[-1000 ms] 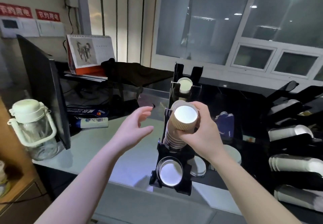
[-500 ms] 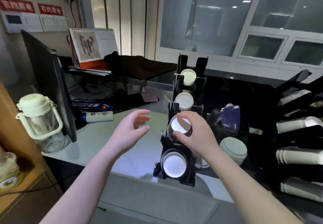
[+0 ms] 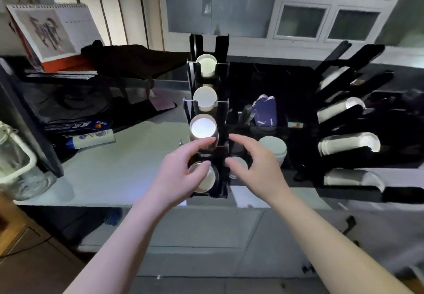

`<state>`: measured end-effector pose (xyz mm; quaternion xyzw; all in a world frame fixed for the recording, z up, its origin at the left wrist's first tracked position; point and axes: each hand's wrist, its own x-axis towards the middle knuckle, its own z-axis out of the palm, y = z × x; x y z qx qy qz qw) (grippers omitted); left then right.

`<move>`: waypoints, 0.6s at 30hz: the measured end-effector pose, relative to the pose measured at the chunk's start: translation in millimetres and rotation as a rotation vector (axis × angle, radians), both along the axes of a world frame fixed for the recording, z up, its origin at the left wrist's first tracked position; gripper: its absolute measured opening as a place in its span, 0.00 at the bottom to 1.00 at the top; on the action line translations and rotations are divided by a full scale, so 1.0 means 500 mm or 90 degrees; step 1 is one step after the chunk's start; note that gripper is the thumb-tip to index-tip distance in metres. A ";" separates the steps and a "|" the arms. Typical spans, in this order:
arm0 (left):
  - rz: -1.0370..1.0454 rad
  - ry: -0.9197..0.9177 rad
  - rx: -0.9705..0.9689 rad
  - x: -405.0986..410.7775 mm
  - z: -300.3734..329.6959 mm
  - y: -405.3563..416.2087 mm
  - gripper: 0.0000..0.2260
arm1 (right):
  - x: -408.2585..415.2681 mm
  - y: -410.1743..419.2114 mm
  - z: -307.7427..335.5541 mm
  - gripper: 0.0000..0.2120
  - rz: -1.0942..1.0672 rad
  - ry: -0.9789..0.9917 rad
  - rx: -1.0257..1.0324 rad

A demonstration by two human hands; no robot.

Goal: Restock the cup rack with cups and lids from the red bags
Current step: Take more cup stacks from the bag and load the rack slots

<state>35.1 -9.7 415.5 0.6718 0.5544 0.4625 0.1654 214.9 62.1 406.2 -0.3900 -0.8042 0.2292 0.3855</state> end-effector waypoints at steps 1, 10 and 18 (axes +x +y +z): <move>-0.020 0.040 0.007 0.022 0.000 0.005 0.21 | 0.022 -0.008 0.000 0.22 -0.005 0.006 -0.009; -0.116 0.329 0.051 0.301 -0.001 0.075 0.30 | 0.339 -0.031 0.028 0.22 -0.108 -0.051 0.020; -0.262 0.329 0.090 0.696 -0.033 0.130 0.31 | 0.745 -0.070 -0.020 0.23 -0.306 -0.147 -0.003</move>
